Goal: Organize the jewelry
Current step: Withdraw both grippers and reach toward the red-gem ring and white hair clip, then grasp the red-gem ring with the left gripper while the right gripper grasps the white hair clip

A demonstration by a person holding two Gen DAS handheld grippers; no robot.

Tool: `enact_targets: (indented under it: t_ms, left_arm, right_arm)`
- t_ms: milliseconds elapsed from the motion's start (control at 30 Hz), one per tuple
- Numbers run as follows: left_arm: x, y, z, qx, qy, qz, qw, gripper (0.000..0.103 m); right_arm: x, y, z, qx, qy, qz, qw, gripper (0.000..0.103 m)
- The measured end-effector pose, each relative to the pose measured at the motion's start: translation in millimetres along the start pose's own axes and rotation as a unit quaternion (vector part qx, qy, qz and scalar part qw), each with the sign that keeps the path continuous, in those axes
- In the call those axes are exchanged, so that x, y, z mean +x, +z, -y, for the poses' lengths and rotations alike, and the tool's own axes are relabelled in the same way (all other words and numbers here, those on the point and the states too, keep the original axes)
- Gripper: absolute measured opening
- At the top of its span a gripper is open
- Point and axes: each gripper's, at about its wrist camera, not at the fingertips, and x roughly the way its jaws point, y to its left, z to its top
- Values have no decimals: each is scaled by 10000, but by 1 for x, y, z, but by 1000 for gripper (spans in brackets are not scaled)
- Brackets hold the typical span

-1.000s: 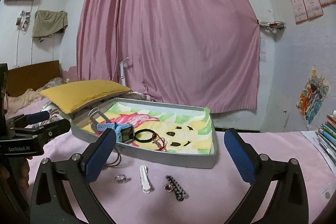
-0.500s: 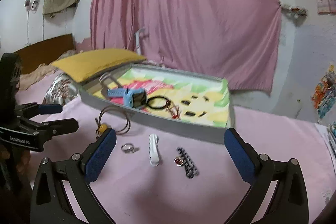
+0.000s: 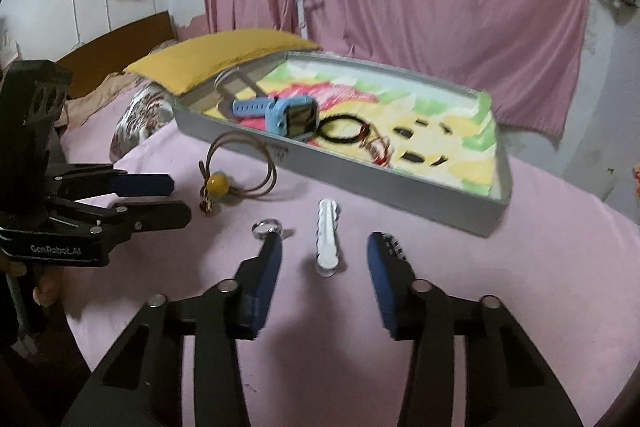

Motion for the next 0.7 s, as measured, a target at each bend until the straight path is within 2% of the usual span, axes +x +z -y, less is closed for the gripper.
enact_targets:
  t_ms: [133,267,700]
  left_arm:
    - [7,3,5,87,-40,-138,9999,36]
    - [14,7,7,135,-35,-269,9995,29]
    - [22,11,14,284,-62,-338,9990,23]
  right_arm:
    - [8,1,1,-2,154,-210,9997,30]
    - [16,3,4,14,233,-369,9990,29]
    - [31,8,1,-71,231,-638,9977,27]
